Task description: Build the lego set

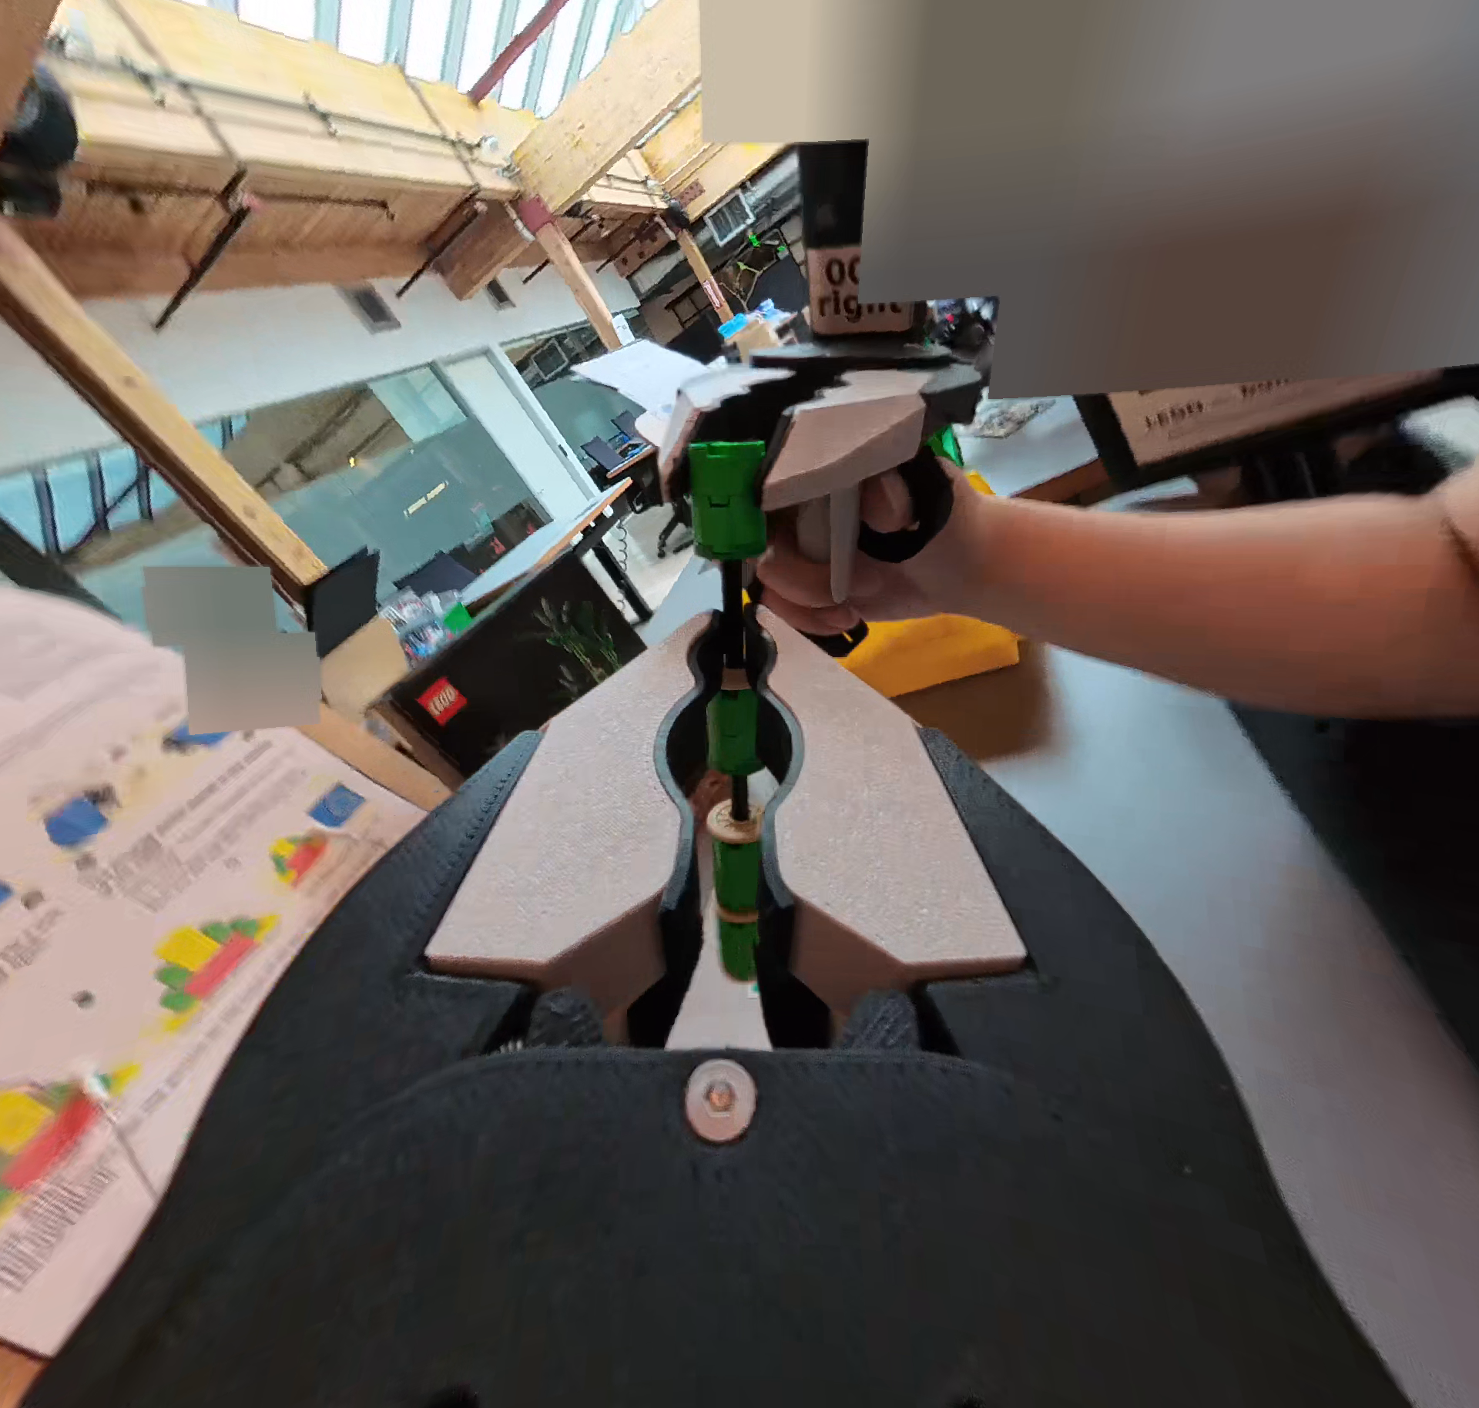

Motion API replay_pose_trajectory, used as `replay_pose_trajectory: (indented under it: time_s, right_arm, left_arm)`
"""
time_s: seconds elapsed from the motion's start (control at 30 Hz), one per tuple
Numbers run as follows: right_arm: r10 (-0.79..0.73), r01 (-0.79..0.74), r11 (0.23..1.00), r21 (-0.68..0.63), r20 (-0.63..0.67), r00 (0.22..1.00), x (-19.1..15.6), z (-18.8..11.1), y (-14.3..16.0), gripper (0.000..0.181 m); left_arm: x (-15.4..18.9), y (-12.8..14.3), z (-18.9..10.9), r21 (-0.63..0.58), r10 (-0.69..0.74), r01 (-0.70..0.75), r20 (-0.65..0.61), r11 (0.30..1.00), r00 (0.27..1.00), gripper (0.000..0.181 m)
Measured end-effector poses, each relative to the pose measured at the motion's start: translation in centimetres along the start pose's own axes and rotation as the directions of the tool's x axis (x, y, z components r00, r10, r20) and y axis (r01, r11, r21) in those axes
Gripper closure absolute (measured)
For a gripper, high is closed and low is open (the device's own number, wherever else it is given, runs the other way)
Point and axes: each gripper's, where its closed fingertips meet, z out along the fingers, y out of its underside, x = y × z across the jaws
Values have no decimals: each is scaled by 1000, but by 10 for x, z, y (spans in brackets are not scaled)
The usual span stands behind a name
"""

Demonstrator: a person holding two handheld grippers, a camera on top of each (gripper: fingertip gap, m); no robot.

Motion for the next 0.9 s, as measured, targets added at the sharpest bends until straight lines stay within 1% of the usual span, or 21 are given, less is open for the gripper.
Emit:
replay_pose_trajectory:
  time_s: [0.03, 0.1, 0.17, 0.2, 0.23, 0.27, 0.3, 0.33, 0.4, 0.47, 0.53, 0.6, 0.7, 0.77, 0.9]
  right_arm:
    - [91, -91, 996, 5, -35, 995, 12, -1, 5, 166]
    - [259, -256, 966, 43, -102, 960, 37, -7, 17, 166]
    - [433, -416, 899, 134, -144, 890, 60, -19, 26, 167]
    - [505, -478, 858, 190, -137, 852, 69, -25, 28, 167]
    - [556, -520, 821, 237, -125, 821, 76, -32, 28, 168]
    - [588, -545, 795, 265, -118, 801, 80, -37, 29, 167]
    - [600, -554, 785, 278, -119, 791, 83, -40, 29, 167]
    - [599, -550, 787, 281, -132, 790, 85, -42, 30, 167]
    - [586, -534, 797, 281, -148, 797, 86, -43, 27, 167]
    - [587, -533, 794, 291, -140, 797, 84, -43, 22, 167]
    - [596, -540, 784, 306, -124, 794, 83, -42, 18, 167]
    - [601, -548, 774, 318, -96, 794, 80, -41, 15, 167]
    - [607, -548, 744, 383, -46, 793, 78, -41, 6, 167]
    - [606, -535, 739, 409, -57, 794, 78, -38, 7, 167]
    - [567, -481, 768, 423, -100, 818, 71, -24, 7, 167]
  left_arm:
    - [-7, 1, -1, 7, -79, 79, 11, 997, 997, 175]
    - [-18, 5, -7, 5, -234, 234, 2, 972, 972, 150]
    - [-25, 17, -14, -43, -374, 372, -35, 927, 927, 124]
    - [-24, 29, -17, -92, -429, 423, -62, 902, 901, 118]
    - [-18, 45, -20, -157, -465, 448, -98, 880, 880, 122]
    - [-12, 64, -22, -223, -485, 453, -118, 863, 866, 137]
    - [-9, 84, -21, -278, -498, 454, -113, 847, 860, 149]
    - [-5, 101, -17, -318, -504, 451, -108, 834, 857, 151]
    - [7, 123, -4, -352, -516, 446, -133, 823, 846, 168]
    - [20, 132, 7, -371, -537, 450, -176, 812, 825, 181]
    - [26, 133, 15, -366, -549, 460, -190, 809, 814, 181]
    - [28, 126, 21, -338, -544, 464, -197, 819, 816, 181]
    - [34, 118, 26, -317, -540, 464, -219, 827, 813, 181]
    - [36, 114, 32, -291, -533, 465, -225, 836, 816, 181]
    - [48, 102, 45, -201, -547, 509, -279, 837, 789, 181]
